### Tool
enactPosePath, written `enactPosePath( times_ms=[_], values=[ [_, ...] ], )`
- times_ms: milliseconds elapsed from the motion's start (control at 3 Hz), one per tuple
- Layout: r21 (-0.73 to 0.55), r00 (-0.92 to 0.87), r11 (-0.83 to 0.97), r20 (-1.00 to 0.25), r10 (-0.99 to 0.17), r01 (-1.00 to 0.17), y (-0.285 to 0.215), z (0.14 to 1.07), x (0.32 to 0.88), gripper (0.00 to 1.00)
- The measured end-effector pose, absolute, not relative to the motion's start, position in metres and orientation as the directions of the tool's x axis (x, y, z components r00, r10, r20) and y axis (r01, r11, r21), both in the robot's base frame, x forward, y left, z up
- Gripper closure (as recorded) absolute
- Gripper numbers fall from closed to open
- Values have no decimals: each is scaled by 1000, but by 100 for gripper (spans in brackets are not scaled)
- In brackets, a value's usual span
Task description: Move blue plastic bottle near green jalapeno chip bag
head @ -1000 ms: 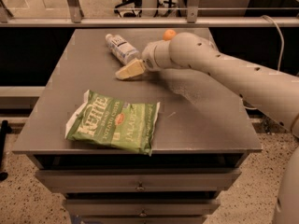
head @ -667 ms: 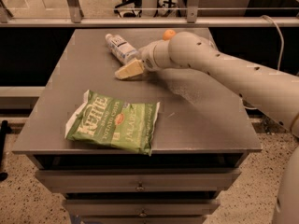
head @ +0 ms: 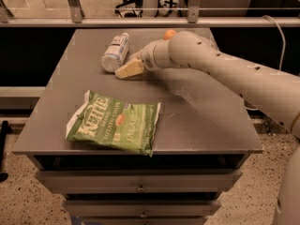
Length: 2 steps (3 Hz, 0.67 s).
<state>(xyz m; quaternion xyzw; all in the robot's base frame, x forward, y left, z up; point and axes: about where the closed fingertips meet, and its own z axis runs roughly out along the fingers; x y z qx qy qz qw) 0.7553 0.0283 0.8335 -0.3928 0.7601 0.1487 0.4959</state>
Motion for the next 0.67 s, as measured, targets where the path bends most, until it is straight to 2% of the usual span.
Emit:
enactPosePath(
  times_ms=[333, 667],
  values=[
    [-163, -200, 647, -871, -449, -745, 28, 834, 755, 96],
    [-164, -199, 647, -871, -449, -745, 29, 834, 755, 82]
  ],
)
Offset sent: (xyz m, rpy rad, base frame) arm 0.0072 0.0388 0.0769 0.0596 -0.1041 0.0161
